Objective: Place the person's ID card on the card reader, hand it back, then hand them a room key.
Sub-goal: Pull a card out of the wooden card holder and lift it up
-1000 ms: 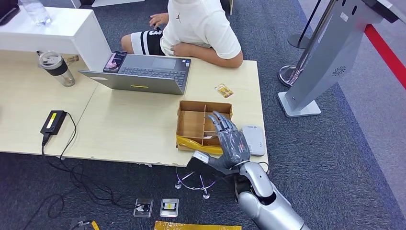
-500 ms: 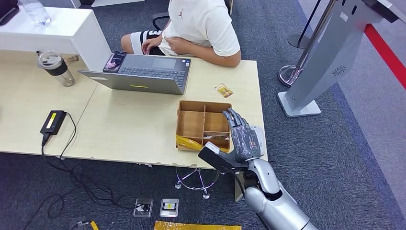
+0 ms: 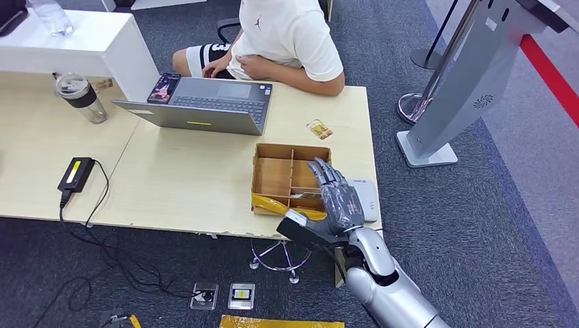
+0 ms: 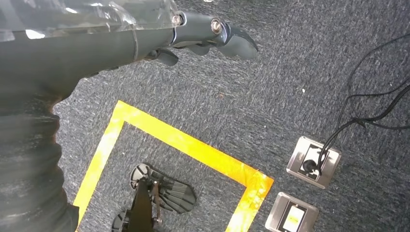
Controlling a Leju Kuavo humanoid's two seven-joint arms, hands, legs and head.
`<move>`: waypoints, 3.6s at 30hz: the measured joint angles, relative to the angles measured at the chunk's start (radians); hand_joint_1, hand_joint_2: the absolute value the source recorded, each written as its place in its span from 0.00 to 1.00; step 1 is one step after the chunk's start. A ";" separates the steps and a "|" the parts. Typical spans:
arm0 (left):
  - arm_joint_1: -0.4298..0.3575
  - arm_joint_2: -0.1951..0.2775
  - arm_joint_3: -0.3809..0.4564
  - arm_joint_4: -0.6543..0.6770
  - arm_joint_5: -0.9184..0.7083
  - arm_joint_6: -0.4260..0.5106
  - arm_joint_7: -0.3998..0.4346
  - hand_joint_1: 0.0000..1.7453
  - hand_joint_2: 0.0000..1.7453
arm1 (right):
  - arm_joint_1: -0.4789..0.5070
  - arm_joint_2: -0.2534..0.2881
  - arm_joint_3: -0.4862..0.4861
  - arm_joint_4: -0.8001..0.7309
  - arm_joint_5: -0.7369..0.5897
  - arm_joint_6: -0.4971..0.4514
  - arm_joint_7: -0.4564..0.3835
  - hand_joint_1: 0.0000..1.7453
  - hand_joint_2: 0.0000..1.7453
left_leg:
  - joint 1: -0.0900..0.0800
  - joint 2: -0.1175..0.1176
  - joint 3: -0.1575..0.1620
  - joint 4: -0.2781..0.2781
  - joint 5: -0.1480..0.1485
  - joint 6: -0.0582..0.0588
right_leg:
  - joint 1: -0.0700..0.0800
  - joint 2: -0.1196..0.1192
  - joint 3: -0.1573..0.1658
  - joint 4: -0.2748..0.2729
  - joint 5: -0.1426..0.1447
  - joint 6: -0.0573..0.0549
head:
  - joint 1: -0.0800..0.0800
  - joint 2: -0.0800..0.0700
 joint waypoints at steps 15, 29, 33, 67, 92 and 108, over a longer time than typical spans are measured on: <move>-0.002 0.000 0.000 0.000 -0.015 -0.006 -0.003 0.00 1.00 | -0.071 0.068 0.024 0.116 0.007 -0.020 -0.032 0.15 1.00 | 0.000 0.000 0.000 0.000 0.000 0.000 | 0.000 0.000 0.000 0.000 0.000 0.000 | 0.000 0.000; -0.001 0.002 -0.003 0.000 -0.030 -0.017 -0.003 0.00 1.00 | -0.088 0.067 0.024 0.193 -0.010 -0.038 0.006 0.31 1.00 | 0.000 0.000 0.000 0.000 0.000 0.000 | 0.000 0.000 -0.001 0.000 0.000 0.000 | 0.000 0.000; -0.001 0.003 -0.003 0.000 -0.032 -0.020 -0.003 0.00 1.00 | -0.087 0.061 0.023 0.202 -0.022 -0.038 0.020 0.33 1.00 | 0.000 0.000 0.000 0.000 0.000 0.000 | 0.000 0.000 -0.001 0.000 0.000 0.000 | 0.000 0.000; 0.001 0.005 -0.003 0.000 -0.033 -0.022 -0.003 0.00 1.00 | -0.097 -0.013 0.018 0.211 -0.087 -0.033 -0.010 0.85 1.00 | 0.000 0.001 0.000 0.000 0.000 0.000 | 0.000 0.001 -0.001 0.000 0.000 0.000 | 0.000 0.000; 0.001 0.005 -0.004 0.000 -0.046 -0.028 -0.014 0.00 1.00 | -0.097 -0.053 -0.017 0.137 -0.150 -0.036 0.000 1.00 1.00 | 0.000 0.001 0.000 0.000 0.000 0.000 | 0.000 0.001 -0.001 0.000 0.000 0.000 | 0.000 0.000; 0.000 -0.003 -0.005 0.000 -0.034 -0.034 -0.013 0.00 1.00 | -0.217 0.034 -0.166 -0.347 -0.366 -0.075 -0.138 1.00 1.00 | 0.000 0.001 -0.001 0.000 0.001 0.000 | 0.000 0.001 -0.001 0.002 0.001 0.000 | 0.000 0.000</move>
